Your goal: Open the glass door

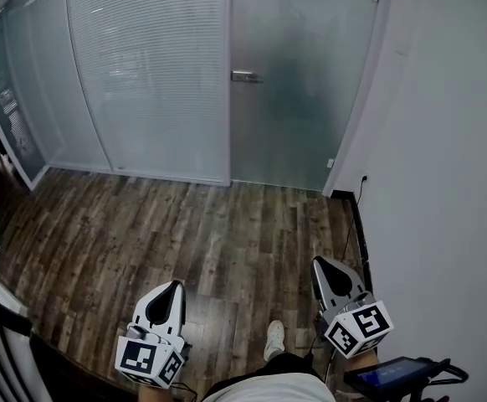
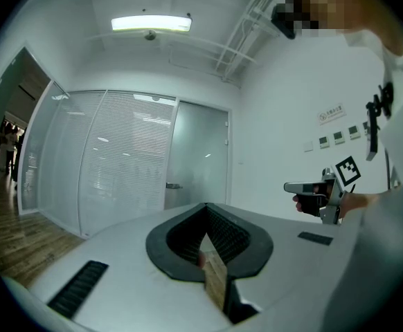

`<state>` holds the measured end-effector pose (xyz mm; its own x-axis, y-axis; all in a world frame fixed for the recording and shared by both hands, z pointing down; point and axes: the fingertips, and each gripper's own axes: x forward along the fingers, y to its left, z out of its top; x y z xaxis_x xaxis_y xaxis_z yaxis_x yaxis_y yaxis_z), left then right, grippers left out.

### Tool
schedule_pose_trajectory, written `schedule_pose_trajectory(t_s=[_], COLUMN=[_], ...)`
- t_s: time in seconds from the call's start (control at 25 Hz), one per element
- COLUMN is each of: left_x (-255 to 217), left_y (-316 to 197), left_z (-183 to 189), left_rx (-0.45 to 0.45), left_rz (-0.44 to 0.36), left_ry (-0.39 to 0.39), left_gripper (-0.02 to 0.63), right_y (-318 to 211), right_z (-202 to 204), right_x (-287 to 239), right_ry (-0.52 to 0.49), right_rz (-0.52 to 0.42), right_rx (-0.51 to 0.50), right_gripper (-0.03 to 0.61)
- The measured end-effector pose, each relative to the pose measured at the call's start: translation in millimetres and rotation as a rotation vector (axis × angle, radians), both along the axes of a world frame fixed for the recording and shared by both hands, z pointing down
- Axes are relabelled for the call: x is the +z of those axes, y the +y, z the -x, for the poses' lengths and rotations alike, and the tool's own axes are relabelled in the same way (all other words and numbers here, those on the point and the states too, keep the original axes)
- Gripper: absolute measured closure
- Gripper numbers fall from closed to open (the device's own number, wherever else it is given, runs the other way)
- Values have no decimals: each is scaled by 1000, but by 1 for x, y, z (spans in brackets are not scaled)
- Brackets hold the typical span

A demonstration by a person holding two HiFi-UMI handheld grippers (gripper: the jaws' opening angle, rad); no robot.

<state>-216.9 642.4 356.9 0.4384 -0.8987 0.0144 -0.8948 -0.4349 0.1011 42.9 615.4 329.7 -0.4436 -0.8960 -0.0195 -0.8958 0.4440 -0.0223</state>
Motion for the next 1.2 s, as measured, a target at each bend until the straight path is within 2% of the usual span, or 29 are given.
schedule_pose_trajectory(t_s=[0.32, 0.76, 1.0, 1.2], left_x=[-9, -13, -8, -2], left_y=[-89, -233, -256, -294], left_z=[-43, -116, -137, -157], left_rx=[1, -79, -30, 33], left_rz=[10, 46, 69, 67], left_ry=[-26, -16, -29, -18], left_gripper=[614, 614, 614, 614], right_y=[-91, -253, -262, -278], right_z=[-45, -126, -141, -164], right_x=[1, 1, 17, 26], right_ry=[-49, -69, -99, -108], right_rz=[20, 35, 77, 94], right_rx=[3, -69, -47, 16], right_gripper=[577, 577, 577, 577])
